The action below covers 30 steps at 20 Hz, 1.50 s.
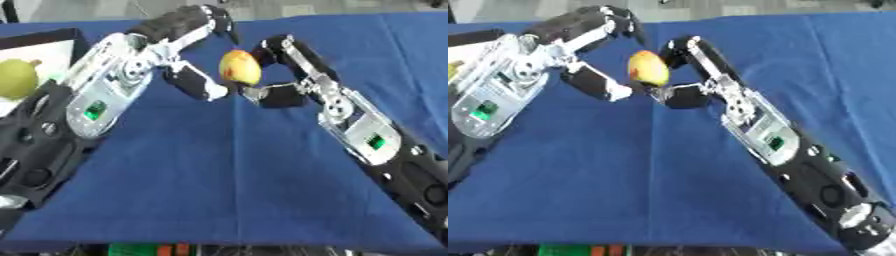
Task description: Pick up the objects with one hand, pass them to the other hand, and then place them into the box on the other side of the table.
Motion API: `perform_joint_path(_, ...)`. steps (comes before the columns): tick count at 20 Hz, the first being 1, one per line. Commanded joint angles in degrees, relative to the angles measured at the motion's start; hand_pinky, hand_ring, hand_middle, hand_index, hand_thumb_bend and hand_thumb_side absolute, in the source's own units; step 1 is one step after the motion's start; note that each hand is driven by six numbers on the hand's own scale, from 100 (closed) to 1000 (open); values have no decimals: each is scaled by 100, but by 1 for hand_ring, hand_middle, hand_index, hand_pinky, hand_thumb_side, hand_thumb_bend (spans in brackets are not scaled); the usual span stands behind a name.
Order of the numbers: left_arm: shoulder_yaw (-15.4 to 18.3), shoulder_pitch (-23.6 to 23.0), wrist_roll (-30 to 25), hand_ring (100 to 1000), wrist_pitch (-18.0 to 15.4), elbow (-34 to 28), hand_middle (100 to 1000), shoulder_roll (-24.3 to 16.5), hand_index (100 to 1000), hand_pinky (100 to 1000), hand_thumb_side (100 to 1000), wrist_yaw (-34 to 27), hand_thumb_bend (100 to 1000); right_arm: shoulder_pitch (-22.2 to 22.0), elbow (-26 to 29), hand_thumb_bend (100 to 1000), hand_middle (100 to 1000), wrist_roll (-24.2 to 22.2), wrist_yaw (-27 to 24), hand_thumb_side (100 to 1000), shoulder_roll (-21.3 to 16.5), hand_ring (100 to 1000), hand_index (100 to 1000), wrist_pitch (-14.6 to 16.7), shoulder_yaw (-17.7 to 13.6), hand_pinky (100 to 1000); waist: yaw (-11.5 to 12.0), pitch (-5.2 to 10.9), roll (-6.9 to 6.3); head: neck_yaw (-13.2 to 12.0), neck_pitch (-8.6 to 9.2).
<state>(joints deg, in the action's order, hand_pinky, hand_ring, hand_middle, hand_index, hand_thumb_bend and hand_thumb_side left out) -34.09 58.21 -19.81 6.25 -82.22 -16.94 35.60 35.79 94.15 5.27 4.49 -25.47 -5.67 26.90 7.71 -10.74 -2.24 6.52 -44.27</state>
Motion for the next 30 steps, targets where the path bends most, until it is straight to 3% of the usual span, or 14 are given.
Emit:
perform_joint_path(1, 42, 135, 123, 792, -138, 94, 777, 13, 773, 779, 164, 213, 498, 86, 160, 361, 459, -49, -68, 100, -78, 648, 516, 109, -17, 691, -13, 137, 10, -22, 15)
perform_joint_path(9, 80, 124, 384, 790, -343, 373, 774, 105, 774, 776, 138, 516, 505, 83, 162, 361, 459, -90, -94, 100, -75, 648, 516, 226, 4, 691, -24, 136, 14, -35, 15)
perform_joint_path(15, 76, 102, 456, 786, -397, 446, 765, 148, 767, 774, 157, 468, 438, 69, 151, 364, 460, -117, -77, 100, -78, 648, 517, 233, 17, 691, -25, 133, 15, -28, 15)
perform_joint_path(30, -48, 89, 159, 779, -240, -155, 750, 3, 753, 773, 175, -98, 411, 36, 170, 383, 460, -159, 136, 100, -118, 648, 517, -32, 25, 691, 5, 135, 11, 8, 15)
